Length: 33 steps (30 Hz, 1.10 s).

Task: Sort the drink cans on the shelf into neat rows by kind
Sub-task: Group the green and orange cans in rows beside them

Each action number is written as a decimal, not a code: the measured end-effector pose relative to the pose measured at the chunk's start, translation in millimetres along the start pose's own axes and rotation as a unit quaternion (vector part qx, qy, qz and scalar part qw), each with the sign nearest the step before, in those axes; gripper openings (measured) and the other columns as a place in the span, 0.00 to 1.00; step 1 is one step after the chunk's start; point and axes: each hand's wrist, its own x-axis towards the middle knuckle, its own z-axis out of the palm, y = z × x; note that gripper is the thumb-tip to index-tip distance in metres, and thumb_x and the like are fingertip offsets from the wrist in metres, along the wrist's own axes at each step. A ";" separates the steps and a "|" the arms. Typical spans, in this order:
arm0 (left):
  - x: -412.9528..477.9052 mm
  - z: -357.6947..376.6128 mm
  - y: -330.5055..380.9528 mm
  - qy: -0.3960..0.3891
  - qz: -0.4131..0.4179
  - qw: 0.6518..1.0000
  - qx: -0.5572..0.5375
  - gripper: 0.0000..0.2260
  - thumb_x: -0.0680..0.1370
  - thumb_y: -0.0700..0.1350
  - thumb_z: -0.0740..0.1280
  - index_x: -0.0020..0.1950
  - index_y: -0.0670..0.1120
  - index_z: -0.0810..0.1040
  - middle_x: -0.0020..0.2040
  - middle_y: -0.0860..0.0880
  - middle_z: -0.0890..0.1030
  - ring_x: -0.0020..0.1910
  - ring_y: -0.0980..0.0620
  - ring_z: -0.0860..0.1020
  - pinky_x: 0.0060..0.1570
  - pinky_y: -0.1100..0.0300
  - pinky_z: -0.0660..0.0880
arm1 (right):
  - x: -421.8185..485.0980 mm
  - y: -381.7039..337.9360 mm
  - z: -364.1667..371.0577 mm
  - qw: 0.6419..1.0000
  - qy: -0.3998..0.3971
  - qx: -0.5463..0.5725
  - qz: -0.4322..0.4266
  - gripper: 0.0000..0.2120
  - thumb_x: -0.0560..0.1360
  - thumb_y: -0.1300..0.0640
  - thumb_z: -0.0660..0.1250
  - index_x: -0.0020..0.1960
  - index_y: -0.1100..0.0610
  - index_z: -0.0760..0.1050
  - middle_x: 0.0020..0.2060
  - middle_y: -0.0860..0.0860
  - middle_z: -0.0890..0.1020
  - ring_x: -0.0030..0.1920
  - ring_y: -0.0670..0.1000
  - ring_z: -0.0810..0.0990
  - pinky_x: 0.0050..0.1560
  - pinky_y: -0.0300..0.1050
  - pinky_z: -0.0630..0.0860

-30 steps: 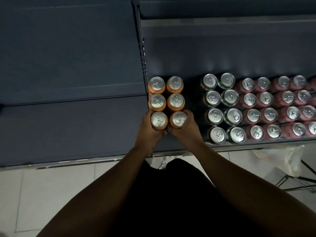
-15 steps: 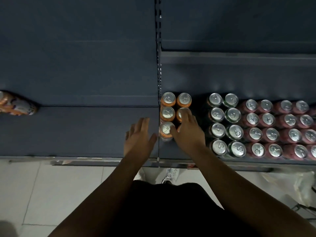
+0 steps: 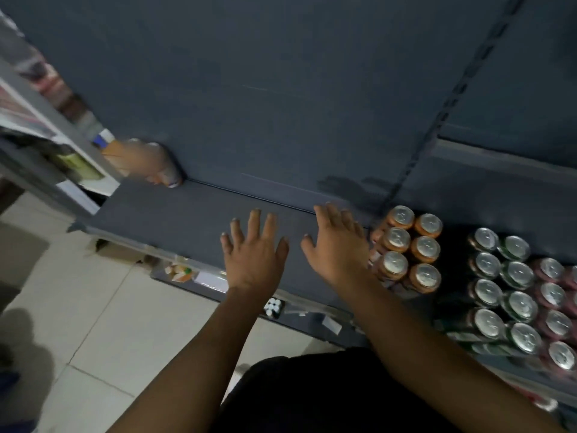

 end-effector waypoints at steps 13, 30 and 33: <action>-55.2 -38.1 -240.5 0.048 -0.142 0.989 0.014 0.23 0.83 0.58 0.58 0.77 0.53 0.62 0.78 0.48 0.64 0.76 0.33 0.62 0.73 0.37 0.59 | -11.6 -253.9 60.3 0.990 -0.037 -0.047 -0.130 0.30 0.81 0.45 0.59 0.81 0.52 0.57 0.82 0.53 0.57 0.81 0.60 0.54 0.79 0.59 0.55; 31.4 -48.3 -335.1 0.009 -0.184 0.982 0.051 0.26 0.84 0.61 0.53 0.81 0.54 0.55 0.81 0.47 0.58 0.78 0.33 0.56 0.75 0.37 0.58 | 100.9 -334.9 90.3 0.987 -0.064 -0.044 -0.139 0.30 0.82 0.46 0.58 0.81 0.52 0.57 0.81 0.55 0.58 0.80 0.61 0.56 0.77 0.59 0.59; 69.4 -55.5 -346.4 -0.008 -0.191 0.980 0.053 0.26 0.84 0.61 0.51 0.81 0.54 0.52 0.82 0.48 0.54 0.80 0.34 0.52 0.77 0.38 0.54 | 141.7 -350.6 91.5 0.987 -0.077 -0.044 -0.137 0.30 0.82 0.46 0.58 0.81 0.52 0.57 0.82 0.56 0.57 0.81 0.61 0.56 0.77 0.60 0.58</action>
